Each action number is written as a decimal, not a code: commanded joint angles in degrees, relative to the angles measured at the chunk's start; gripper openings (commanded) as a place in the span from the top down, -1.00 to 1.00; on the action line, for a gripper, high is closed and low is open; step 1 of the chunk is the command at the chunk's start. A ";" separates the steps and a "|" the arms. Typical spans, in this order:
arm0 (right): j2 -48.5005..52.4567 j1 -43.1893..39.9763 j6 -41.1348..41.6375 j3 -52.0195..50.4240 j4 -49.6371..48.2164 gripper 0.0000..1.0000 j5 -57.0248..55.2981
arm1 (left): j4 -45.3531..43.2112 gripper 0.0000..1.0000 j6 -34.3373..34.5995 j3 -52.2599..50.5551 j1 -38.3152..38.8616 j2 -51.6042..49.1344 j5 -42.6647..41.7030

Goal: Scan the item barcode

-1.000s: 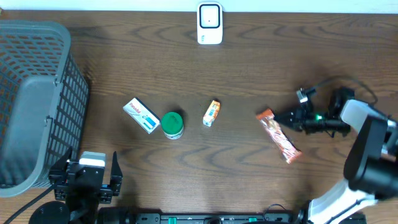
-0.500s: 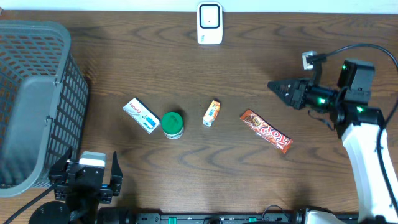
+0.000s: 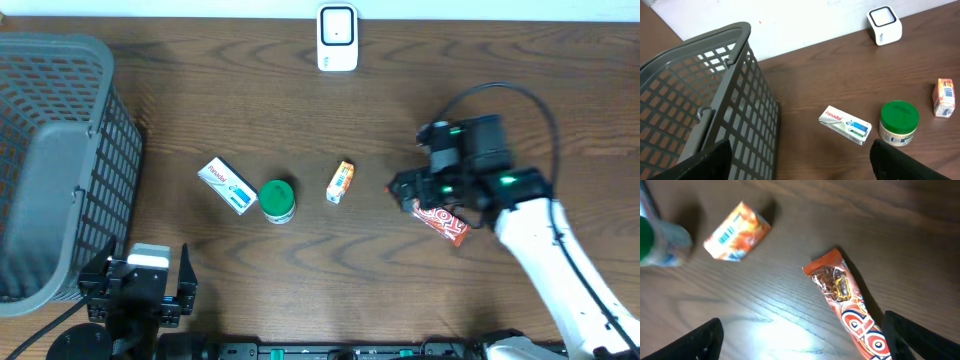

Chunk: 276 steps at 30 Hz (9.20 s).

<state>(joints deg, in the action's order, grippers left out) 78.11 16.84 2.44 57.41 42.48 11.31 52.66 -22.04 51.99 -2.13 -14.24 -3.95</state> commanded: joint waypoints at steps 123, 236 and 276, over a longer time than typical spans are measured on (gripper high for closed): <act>22.36 -11.91 -21.86 -6.67 -29.40 0.98 60.92 | 0.04 -0.72 0.76 -0.02 0.17 -0.24 0.11; -9.86 -11.32 17.90 -0.98 -9.68 0.97 38.82 | 0.04 -0.73 0.76 -0.02 0.17 -0.24 0.09; 18.03 11.80 2.89 30.29 -14.03 0.97 -7.80 | 0.07 -0.73 0.76 -0.02 0.17 -0.24 0.11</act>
<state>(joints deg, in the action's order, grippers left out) 92.16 26.28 13.39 80.20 25.71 14.57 52.71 -22.04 51.99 -2.13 -14.31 -3.95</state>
